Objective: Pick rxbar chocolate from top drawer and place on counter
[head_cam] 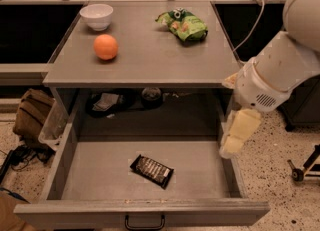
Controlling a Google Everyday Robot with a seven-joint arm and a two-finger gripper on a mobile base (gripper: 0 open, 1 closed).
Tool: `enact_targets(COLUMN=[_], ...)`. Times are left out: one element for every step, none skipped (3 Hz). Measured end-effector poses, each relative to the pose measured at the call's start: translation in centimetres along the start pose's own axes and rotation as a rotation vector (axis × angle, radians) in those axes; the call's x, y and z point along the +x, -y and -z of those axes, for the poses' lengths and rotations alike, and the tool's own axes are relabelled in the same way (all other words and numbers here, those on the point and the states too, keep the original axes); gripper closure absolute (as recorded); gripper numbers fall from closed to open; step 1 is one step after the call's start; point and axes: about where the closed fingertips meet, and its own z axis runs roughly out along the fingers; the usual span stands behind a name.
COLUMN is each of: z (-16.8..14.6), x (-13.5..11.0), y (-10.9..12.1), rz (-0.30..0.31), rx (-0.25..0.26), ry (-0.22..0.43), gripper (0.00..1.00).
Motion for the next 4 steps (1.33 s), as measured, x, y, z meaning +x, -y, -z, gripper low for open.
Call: enact_targets(z=[-4.8, -4.8, -6.3, -8.9], x=[-1.2, -1.2, -1.6, -2.0], y=[-1.8, -1.8, -1.9, -2.3], rz=[0.01, 0.01, 0.014, 0.019], rx=[-0.005, -0.006, 0.025, 0.082], ry=[0.101, 0.099, 0.129, 0.192], gripper=[0.0, 0.0, 0.0, 0.0])
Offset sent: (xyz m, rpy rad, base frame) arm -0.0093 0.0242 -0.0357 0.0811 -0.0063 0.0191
